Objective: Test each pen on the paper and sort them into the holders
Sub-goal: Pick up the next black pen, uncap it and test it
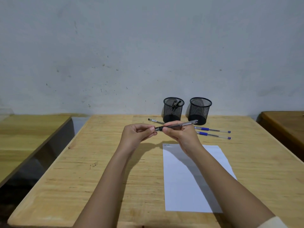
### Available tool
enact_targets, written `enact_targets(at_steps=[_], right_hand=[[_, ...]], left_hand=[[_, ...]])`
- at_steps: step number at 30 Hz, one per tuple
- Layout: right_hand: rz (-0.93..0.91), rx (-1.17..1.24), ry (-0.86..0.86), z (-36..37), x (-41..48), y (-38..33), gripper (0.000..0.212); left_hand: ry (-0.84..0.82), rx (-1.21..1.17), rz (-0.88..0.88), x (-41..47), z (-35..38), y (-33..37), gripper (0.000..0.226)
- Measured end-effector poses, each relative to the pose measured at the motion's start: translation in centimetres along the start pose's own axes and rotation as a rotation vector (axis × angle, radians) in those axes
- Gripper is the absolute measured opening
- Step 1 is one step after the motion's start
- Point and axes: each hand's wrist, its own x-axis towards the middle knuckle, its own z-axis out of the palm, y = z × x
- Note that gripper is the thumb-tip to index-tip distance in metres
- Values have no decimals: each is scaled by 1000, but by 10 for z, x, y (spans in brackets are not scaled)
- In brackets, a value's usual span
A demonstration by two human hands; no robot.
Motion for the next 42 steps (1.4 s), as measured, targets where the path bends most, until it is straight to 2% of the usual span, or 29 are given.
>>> enact_targets(at_steps=[2,3,4,5,8,9,12,14,18,22,25,27,29,32,33,37,42], right_hand=[[40,108,200,-38,3,-7,17],[42,242,268,-63,3,-8,31],[37,327,310,-83,1,-12,44],[27,360,326,-95,-1,-12,47],[43,209,243,-76,-5,0,17],[48,158,227,-62,-7,6,14],[69,101,235,-39,-9,22,18],[71,66,265,-37,-9,25,19],[54,70,316,-36,-6,27,15],[14,6,275,-27,-4,26,15],[17,2,245,-21,-1,29,10],[15,-43,244,-18,0,31,11],[24,-74,254,-15,0,32,16],[52,-79,262,-10,1,35,21],[62,-79,265,-8,1,35,22],[116,-15,281,-5,8,37,14],[120,-61,244,-3,13,42,17]], left_hand=[[227,113,31,0,-41,8,11],[325,131,39,-4,-68,14,15],[368,135,45,-10,-90,22,19],[364,172,53,-13,-102,25,21],[252,365,70,-8,-80,10,15],[214,401,67,-4,-66,-2,12],[143,379,18,6,-39,-44,11],[110,540,52,9,-34,-57,7],[118,624,142,18,-31,-63,8],[80,709,172,24,-30,-67,10],[90,743,183,27,-29,-68,15],[106,796,219,26,-27,-68,26],[5,866,287,20,-20,-67,39],[-352,995,267,3,0,-69,59],[-426,1039,246,-2,6,-71,62],[-494,1269,233,-10,16,-79,64],[-488,1339,225,-10,16,-83,64]])
